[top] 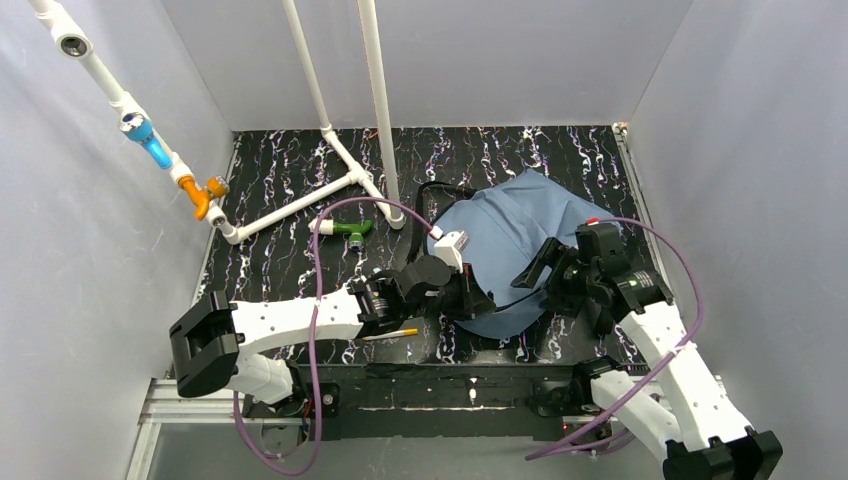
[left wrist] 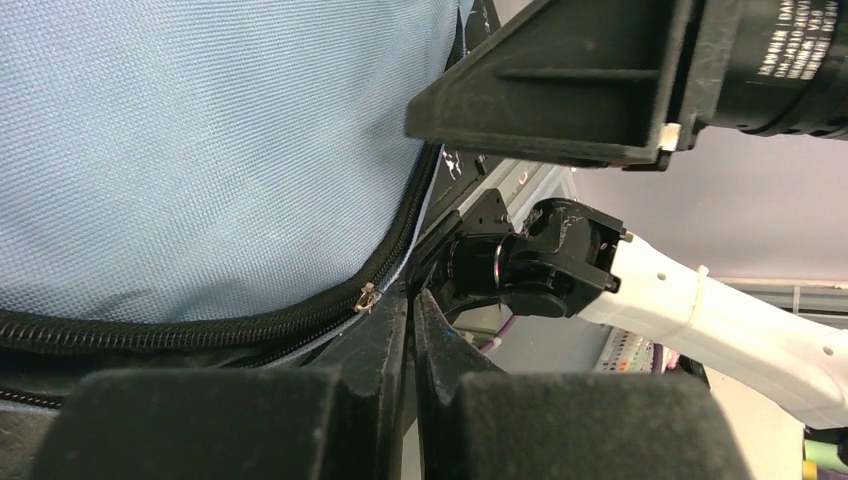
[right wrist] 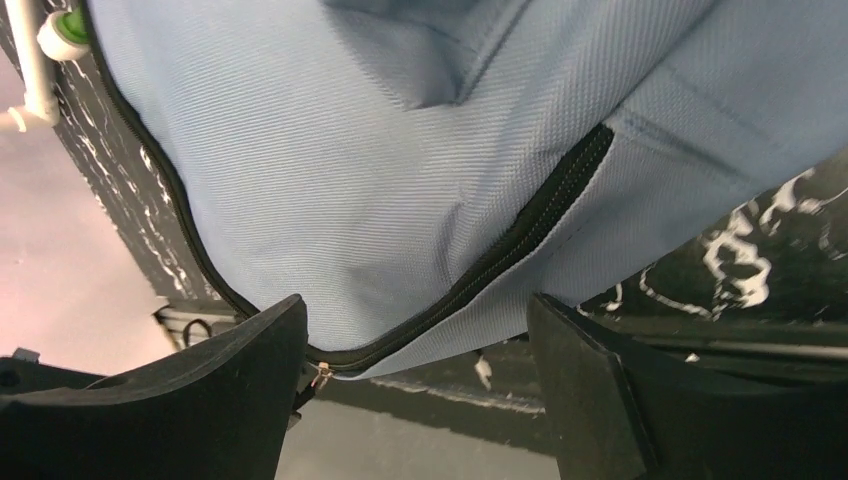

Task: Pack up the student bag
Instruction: Zip the student bag at the center of the board.

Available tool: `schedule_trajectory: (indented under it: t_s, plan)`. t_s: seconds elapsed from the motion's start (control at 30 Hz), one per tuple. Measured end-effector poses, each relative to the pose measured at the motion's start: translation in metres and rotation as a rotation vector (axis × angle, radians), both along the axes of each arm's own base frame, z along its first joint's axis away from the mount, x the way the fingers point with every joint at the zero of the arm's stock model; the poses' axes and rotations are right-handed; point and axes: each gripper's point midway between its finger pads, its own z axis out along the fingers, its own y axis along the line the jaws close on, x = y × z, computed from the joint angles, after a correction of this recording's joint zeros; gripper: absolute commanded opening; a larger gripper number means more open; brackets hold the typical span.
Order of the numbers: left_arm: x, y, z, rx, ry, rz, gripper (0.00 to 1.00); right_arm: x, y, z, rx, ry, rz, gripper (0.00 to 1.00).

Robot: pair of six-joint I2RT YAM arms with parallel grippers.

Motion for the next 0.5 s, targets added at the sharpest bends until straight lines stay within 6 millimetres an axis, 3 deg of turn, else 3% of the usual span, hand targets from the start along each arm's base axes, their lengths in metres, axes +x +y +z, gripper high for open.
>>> schedule_trajectory:
  t_s: [0.1, 0.17, 0.3, 0.37, 0.5]
  plan:
    - [-0.001, -0.002, -0.003, 0.003, 0.009, -0.005, 0.0, -0.009, 0.005, -0.012, 0.039, 0.091, -0.027, 0.83]
    - [-0.002, -0.002, -0.003, 0.002, 0.013, -0.006, 0.0, -0.012, 0.004, -0.012, 0.042, 0.095, -0.043, 0.72]
    - [-0.001, -0.002, -0.004, 0.003, 0.006, 0.016, 0.0, -0.016, 0.002, -0.024, 0.065, 0.1, -0.086, 0.35]
    - [0.001, 0.001, -0.009, 0.026, 0.005, 0.047, 0.0, -0.021, 0.0, -0.037, 0.073, 0.127, -0.131, 0.02]
    - [0.008, 0.017, -0.026, 0.106, 0.023, 0.165, 0.0, -0.021, -0.009, -0.045, 0.086, 0.114, -0.237, 0.01]
